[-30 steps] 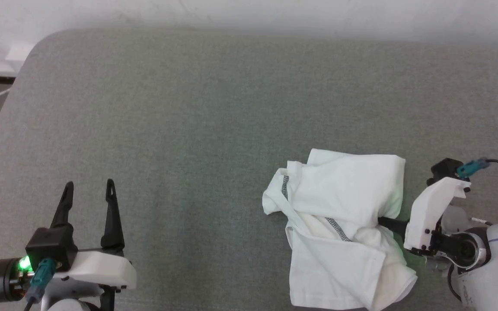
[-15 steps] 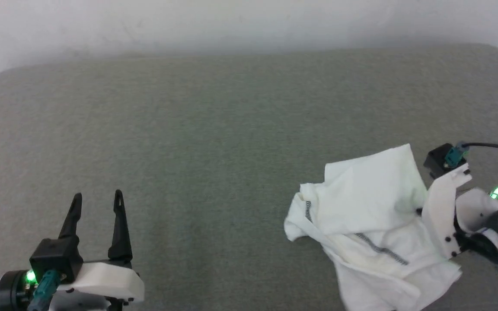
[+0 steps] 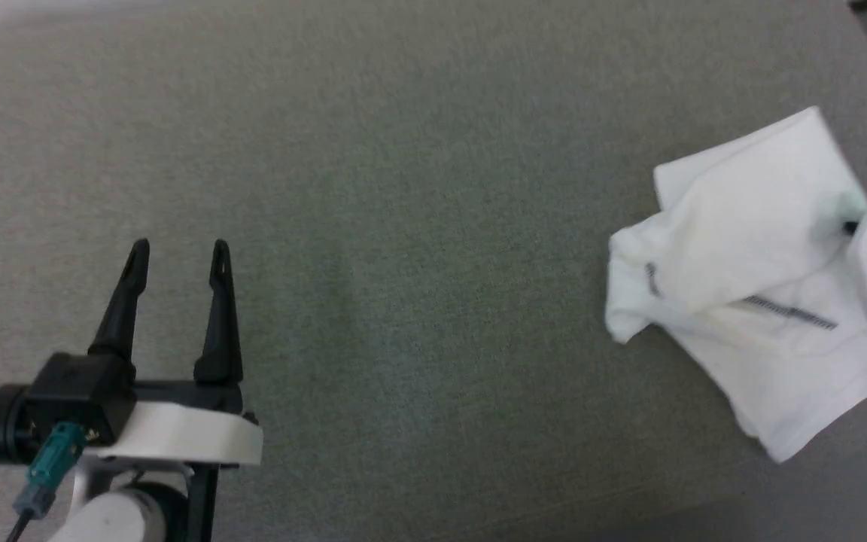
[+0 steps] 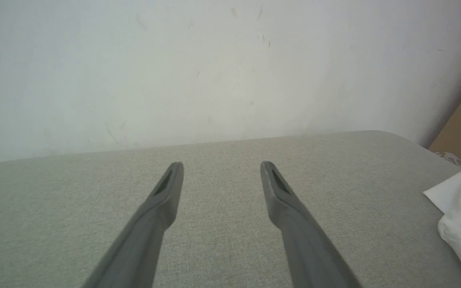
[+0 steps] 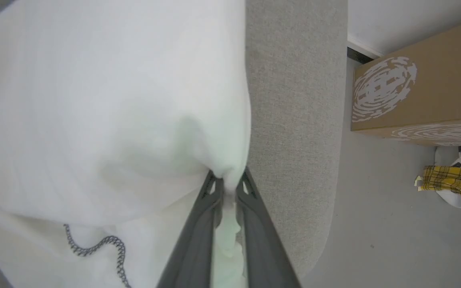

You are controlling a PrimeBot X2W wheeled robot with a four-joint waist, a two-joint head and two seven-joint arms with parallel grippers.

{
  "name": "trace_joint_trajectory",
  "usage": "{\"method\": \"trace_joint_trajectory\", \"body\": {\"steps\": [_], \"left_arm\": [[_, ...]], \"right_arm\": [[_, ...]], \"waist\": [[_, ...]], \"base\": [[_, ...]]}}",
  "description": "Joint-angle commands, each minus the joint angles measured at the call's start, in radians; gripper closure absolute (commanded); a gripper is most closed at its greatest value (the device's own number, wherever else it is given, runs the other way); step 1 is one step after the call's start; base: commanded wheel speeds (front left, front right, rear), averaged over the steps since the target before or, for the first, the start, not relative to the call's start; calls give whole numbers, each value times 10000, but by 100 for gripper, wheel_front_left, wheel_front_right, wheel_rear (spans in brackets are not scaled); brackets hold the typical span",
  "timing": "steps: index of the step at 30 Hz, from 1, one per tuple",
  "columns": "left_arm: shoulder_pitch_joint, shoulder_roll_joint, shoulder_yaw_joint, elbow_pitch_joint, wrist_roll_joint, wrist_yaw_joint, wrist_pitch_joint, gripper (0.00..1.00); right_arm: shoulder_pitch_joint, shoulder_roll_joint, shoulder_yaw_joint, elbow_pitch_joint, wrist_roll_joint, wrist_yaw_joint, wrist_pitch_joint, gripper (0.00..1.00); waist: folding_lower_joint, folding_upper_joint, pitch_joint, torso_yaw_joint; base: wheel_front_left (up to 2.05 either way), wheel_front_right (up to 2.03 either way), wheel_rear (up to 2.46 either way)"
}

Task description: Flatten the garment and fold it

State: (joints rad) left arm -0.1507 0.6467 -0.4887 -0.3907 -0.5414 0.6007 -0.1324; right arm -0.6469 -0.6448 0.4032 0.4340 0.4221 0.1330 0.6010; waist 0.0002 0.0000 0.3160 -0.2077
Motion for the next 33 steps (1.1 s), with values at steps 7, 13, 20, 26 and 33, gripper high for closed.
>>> {"method": "trace_joint_trajectory", "body": {"steps": [7,13,20,26,33], "left_arm": [[-917,292,-53,-367,394,-264,281,0],[-1095,381,20,-316,415,-336,258,0],[-1060,310,102,-37,298,-374,48,0],[-748,90,53,442,101,-385,-214,0],[-68,-168,72,984,-193,-190,-465,0]], "right_arm": [[-657,43,-1534,1642,-1127,-23,-1797,100],[-998,461,-2908,2743,-2622,-23,-3326,0],[-748,909,-4861,3593,-4879,-23,-4522,0],[464,1109,-6583,3241,-6241,-23,-5541,0],[2265,1788,-7349,1563,-6160,-23,-6542,0]], "waist": [[-2,0,2865,-699],[-2,0,3257,-519],[-2,0,2905,-332],[-2,0,1834,-92],[-2,0,260,280]], "base": [[0,0,0],[0,0,0],[0,0,0],[0,0,0],[0,0,0]]}}
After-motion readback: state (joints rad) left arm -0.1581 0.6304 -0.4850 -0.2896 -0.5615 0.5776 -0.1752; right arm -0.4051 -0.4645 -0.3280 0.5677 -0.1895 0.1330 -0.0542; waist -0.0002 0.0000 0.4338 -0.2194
